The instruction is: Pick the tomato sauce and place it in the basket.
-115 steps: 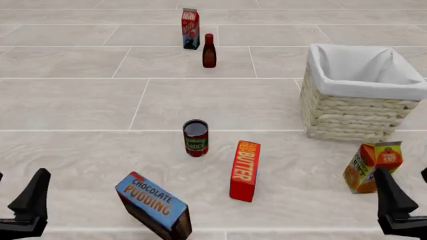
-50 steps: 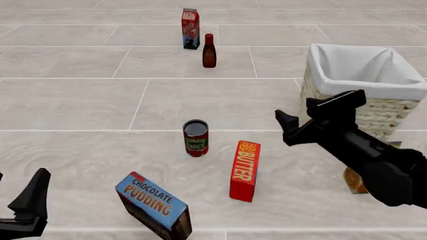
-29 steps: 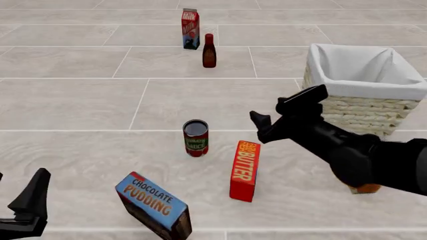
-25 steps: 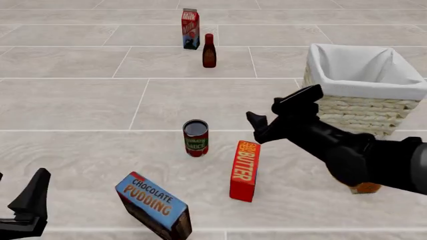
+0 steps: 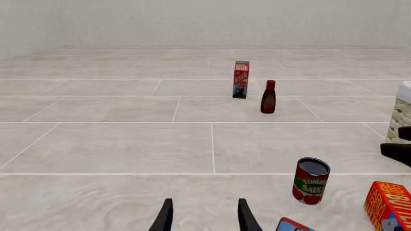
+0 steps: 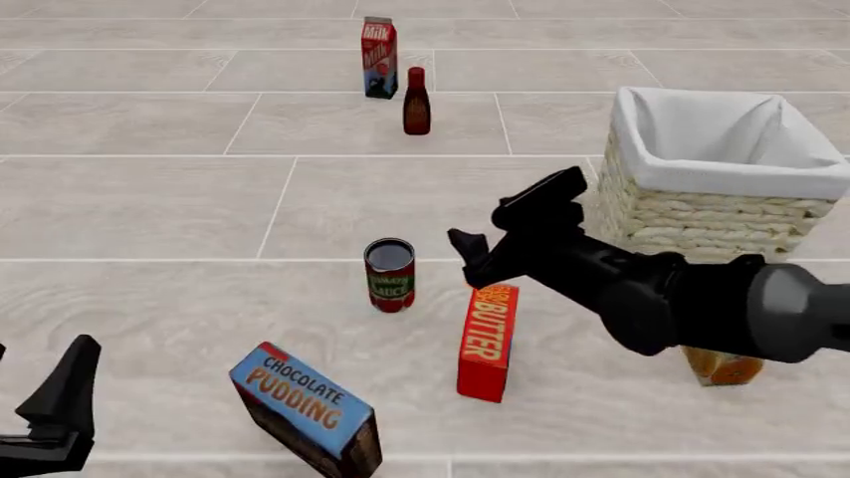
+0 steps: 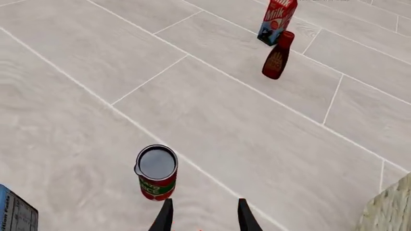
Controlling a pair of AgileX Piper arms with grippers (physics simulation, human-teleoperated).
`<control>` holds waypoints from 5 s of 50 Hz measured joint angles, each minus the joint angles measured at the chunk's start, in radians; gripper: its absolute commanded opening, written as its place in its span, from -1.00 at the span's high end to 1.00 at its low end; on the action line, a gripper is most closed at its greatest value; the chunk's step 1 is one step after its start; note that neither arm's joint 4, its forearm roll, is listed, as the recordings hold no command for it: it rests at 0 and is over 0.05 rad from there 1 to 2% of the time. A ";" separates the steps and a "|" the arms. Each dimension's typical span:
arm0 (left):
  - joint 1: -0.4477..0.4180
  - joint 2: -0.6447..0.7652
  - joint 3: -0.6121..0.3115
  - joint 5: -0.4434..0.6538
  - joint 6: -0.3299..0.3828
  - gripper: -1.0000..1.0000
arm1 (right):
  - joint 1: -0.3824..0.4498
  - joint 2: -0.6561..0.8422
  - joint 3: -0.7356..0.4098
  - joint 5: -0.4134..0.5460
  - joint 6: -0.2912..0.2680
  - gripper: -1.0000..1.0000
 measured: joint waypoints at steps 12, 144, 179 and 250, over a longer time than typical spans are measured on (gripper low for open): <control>0.000 0.001 0.000 0.000 0.000 -1.00 | 0.046 0.072 -0.067 0.017 0.004 -1.00; 0.000 0.000 0.000 0.000 0.000 -1.00 | 0.117 0.543 -0.352 -0.044 0.115 -1.00; 0.000 0.000 0.000 0.000 0.000 -1.00 | 0.107 0.456 -0.354 0.011 0.064 1.00; 0.000 0.000 0.000 0.000 0.000 -1.00 | -0.007 0.180 -0.414 0.268 -0.052 1.00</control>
